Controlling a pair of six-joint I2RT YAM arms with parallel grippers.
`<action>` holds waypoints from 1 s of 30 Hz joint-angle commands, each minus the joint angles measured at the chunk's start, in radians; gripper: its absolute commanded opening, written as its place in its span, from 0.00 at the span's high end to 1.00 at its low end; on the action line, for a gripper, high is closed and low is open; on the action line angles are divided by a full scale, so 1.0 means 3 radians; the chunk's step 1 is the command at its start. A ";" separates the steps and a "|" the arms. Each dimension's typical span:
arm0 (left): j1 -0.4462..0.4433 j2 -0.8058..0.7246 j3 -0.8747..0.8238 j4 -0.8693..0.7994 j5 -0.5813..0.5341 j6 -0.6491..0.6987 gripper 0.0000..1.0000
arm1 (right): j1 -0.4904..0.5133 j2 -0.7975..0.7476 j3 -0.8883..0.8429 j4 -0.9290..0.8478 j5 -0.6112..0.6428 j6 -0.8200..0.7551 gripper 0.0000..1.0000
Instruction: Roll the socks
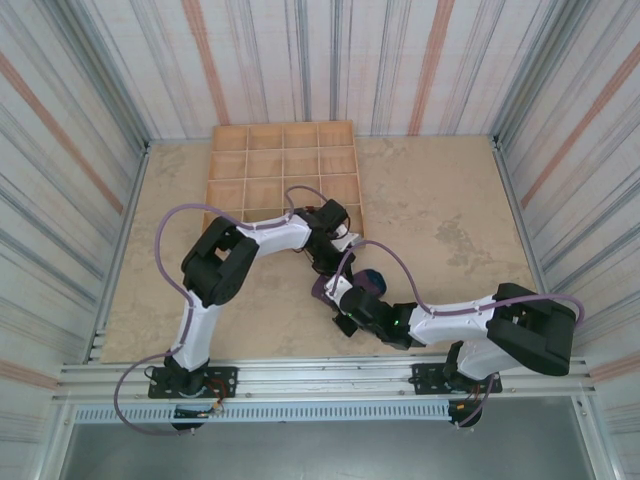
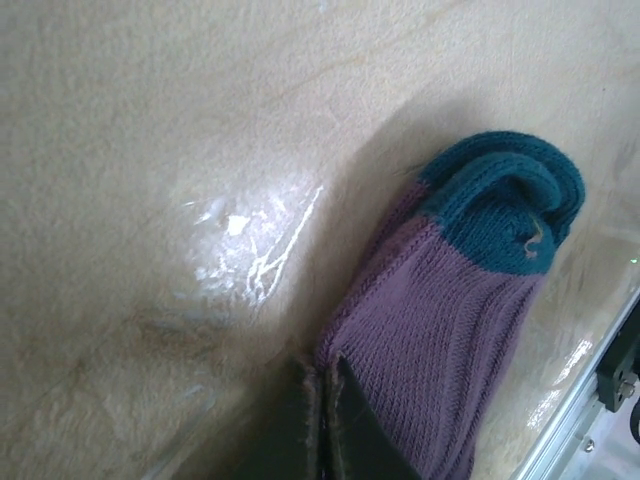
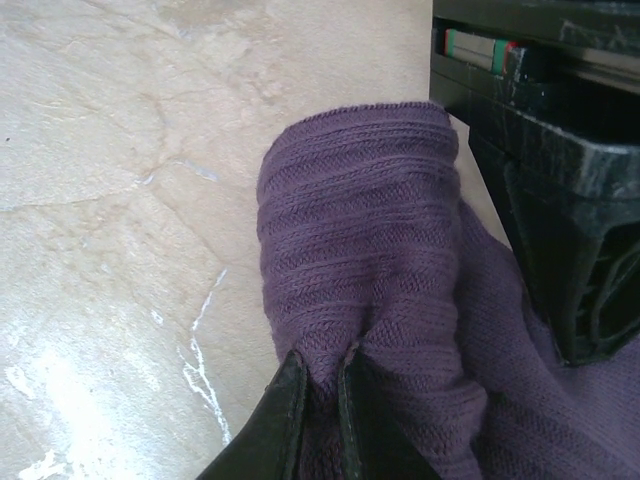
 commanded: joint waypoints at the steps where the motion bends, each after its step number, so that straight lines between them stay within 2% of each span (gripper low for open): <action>1: 0.0147 -0.0065 -0.0215 0.0017 -0.0262 -0.0206 1.00 | -0.0058 -0.0035 0.0002 -0.0205 -0.0189 0.0192 1.00; 6: 0.0270 -0.0263 -0.0382 0.0065 -0.0402 -0.0348 1.00 | -0.0204 -0.0123 0.0105 -0.0463 -0.0604 0.0396 1.00; 10: 0.0375 -0.0430 -0.0645 0.0204 -0.0477 -0.0548 1.00 | -0.0529 -0.0214 0.0162 -0.0608 -0.1137 0.0569 1.00; 14: 0.0425 -0.0543 -0.0850 0.0308 -0.0522 -0.0690 1.00 | -0.0775 -0.0194 0.0266 -0.0750 -0.1486 0.0627 1.00; 21: 0.0430 -0.0584 -0.0944 0.0380 -0.0503 -0.0792 1.00 | -0.1223 0.0159 0.0451 -0.0782 -0.2115 0.0686 1.00; 26: 0.0440 -0.0602 -0.0987 0.0415 -0.0565 -0.0823 1.00 | -0.1675 0.0559 0.0548 -0.0636 -0.2798 0.0893 1.00; 30: 0.0465 -0.0644 -0.1020 0.0418 -0.0585 -0.0873 1.00 | -0.1939 0.0788 0.0514 -0.0434 -0.3099 0.1086 1.00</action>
